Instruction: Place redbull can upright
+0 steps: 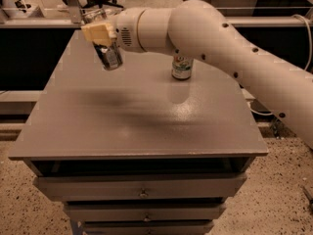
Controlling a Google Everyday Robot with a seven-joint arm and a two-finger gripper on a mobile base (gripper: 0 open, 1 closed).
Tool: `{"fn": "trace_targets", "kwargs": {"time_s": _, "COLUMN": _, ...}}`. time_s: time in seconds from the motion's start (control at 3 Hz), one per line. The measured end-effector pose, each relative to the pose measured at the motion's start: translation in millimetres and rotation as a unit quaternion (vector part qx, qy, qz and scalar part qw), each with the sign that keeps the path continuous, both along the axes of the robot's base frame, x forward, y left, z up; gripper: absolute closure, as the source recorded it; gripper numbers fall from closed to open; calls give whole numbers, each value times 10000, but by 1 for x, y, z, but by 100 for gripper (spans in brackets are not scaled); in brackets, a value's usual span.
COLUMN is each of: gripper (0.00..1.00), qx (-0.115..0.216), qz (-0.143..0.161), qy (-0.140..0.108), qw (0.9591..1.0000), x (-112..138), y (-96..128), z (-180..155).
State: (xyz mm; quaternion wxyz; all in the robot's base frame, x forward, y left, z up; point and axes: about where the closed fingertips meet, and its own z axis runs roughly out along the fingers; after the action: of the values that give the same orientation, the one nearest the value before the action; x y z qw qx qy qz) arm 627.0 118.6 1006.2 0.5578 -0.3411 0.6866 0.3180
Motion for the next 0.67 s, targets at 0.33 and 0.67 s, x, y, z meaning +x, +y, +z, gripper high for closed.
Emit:
{"fn": "trace_targets", "kwargs": {"time_s": 0.33, "gripper": 100, "qx": 450, "qz": 89, "qy": -93, "qw": 9989, "x": -3, "y": 11, "z": 5}}
{"fn": "trace_targets", "kwargs": {"time_s": 0.67, "gripper": 100, "qx": 951, "qz": 136, "qy": -441, "qw": 9944, "x": -15, "y": 28, "z": 7}}
